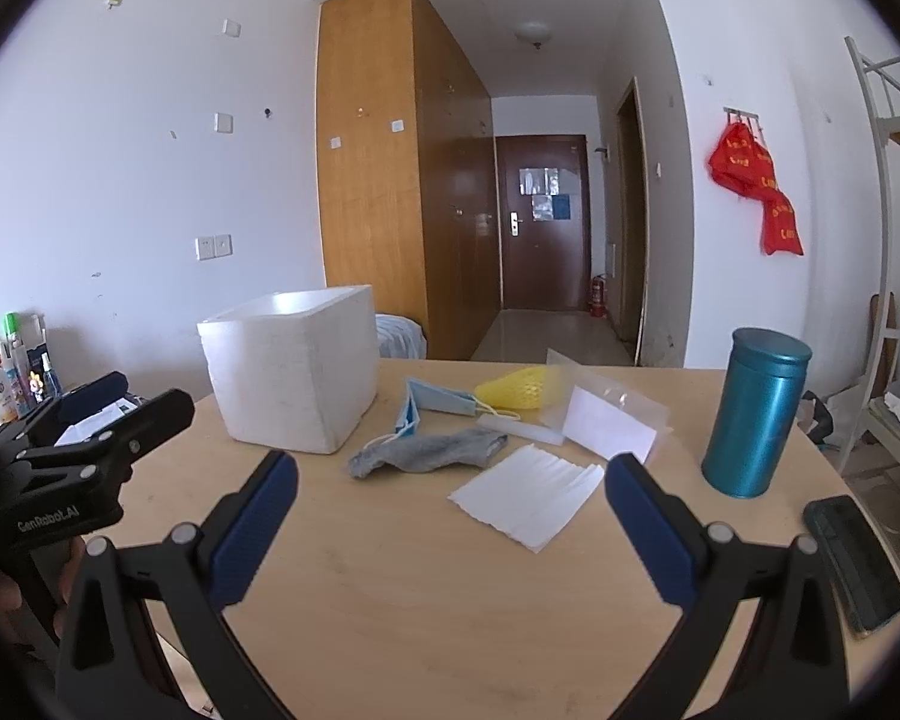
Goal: Organize soft objects
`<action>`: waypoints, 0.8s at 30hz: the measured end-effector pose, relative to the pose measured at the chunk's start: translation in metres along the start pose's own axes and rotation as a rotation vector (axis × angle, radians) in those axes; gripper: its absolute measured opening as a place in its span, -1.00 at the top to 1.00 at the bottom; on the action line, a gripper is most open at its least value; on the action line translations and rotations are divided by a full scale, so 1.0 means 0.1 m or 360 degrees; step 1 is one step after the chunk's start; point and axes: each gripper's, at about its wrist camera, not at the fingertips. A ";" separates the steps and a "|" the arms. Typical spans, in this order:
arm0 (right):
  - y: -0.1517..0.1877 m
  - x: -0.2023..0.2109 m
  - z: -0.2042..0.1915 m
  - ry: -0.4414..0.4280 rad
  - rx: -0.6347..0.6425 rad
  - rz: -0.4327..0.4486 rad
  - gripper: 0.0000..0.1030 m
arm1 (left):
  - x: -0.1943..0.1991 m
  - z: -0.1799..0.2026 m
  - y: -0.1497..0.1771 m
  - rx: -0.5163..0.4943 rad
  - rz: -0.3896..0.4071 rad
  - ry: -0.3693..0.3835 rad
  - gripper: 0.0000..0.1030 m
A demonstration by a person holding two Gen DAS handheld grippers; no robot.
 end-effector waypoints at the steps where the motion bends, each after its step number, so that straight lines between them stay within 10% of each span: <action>1: 0.00 0.00 0.00 0.0001 0.0002 0.0001 -1.00 | 0.00 0.00 0.00 0.0000 0.0000 0.0001 -1.00; 24: -0.01 0.00 0.00 -0.0004 -0.0007 -0.0013 -1.00 | -0.02 0.02 0.00 -0.0012 -0.0013 0.0006 -1.00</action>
Point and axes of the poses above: each gripper's, at about its wrist camera, not at the fingertips, and x roughly against the way its jaws point, z to its right, y to its underside, and after that the axes turned 7 degrees about -x, right-handed
